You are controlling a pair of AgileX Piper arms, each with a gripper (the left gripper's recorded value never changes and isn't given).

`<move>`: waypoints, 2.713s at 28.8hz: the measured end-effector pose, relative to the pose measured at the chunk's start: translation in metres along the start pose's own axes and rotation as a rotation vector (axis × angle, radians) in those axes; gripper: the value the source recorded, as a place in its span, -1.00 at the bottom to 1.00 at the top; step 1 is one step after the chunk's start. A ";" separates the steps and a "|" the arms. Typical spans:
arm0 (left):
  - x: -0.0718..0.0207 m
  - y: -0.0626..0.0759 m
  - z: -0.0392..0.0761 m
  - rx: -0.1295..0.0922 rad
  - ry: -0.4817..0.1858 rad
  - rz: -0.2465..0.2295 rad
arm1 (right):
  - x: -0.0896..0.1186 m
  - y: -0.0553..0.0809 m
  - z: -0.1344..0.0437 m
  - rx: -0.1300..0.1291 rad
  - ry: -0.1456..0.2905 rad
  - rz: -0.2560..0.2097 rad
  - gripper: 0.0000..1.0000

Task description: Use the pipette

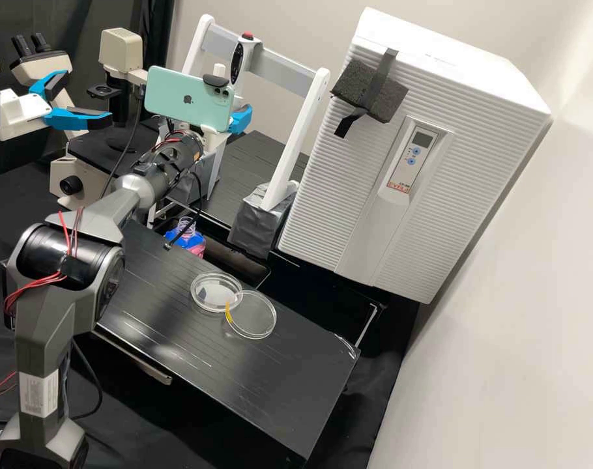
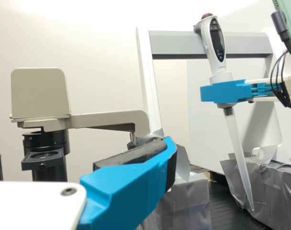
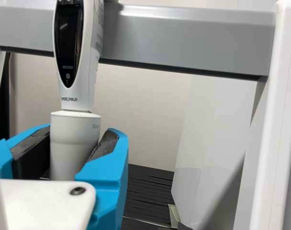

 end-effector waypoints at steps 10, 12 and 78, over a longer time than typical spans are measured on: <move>0.0000 0.000 0.000 0.000 0.000 0.000 | 0.000 0.000 0.000 0.000 0.000 0.000 -1.00; 0.0000 0.000 0.000 0.000 0.000 0.000 | 0.000 0.000 0.000 0.000 0.000 0.000 -1.00; -0.0044 -0.080 0.042 -0.058 -0.094 -0.263 | -0.084 -0.031 0.017 0.105 0.063 0.089 -1.00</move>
